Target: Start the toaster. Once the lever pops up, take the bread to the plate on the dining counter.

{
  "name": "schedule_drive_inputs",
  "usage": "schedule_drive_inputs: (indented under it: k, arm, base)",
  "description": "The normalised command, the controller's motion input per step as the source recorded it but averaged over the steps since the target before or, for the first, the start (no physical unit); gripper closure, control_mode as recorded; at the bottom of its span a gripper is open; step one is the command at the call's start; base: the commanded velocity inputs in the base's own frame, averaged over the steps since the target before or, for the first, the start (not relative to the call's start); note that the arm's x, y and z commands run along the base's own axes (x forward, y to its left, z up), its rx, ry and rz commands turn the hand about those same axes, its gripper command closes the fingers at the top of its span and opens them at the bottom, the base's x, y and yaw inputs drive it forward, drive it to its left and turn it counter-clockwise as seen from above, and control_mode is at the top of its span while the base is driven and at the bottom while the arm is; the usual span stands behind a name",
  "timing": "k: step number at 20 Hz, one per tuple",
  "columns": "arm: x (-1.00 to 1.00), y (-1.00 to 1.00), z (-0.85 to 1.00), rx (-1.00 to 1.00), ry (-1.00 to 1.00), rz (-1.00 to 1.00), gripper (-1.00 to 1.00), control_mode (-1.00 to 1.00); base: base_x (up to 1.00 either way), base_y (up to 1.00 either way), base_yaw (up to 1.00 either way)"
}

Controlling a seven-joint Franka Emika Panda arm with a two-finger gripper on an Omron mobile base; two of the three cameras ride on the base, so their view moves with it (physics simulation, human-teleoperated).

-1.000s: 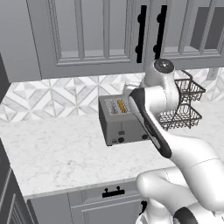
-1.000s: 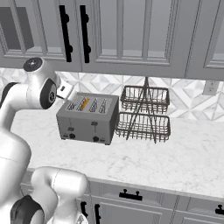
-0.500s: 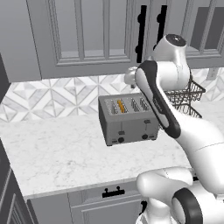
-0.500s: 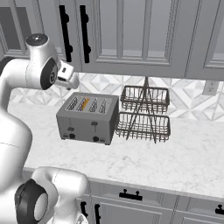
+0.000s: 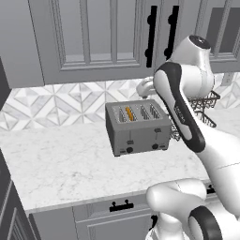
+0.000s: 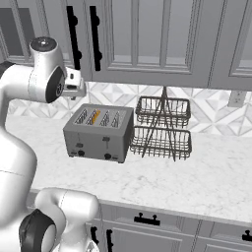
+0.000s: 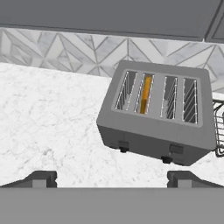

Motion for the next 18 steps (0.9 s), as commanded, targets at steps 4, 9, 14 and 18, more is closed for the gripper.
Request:
schedule_drive_inputs:
  k: [4,9,14,18]
  arm:
    - [-0.05,0.11,0.0,-0.09,-0.03,0.0,-1.0,-1.0]
    - [0.0,0.01,0.0,0.0,0.0,0.0,-1.0,-1.0]
    - [0.0,0.0,0.0,0.0,0.0,0.0,-1.0,-1.0]
    - [0.0,0.0,0.0,0.0,0.0,0.0,-1.0,-1.0]
  base:
    - [0.0,0.0,0.0]
    - [0.0,0.0,0.0]
    - [0.0,0.0,0.0]
    - [0.0,0.0,0.0]
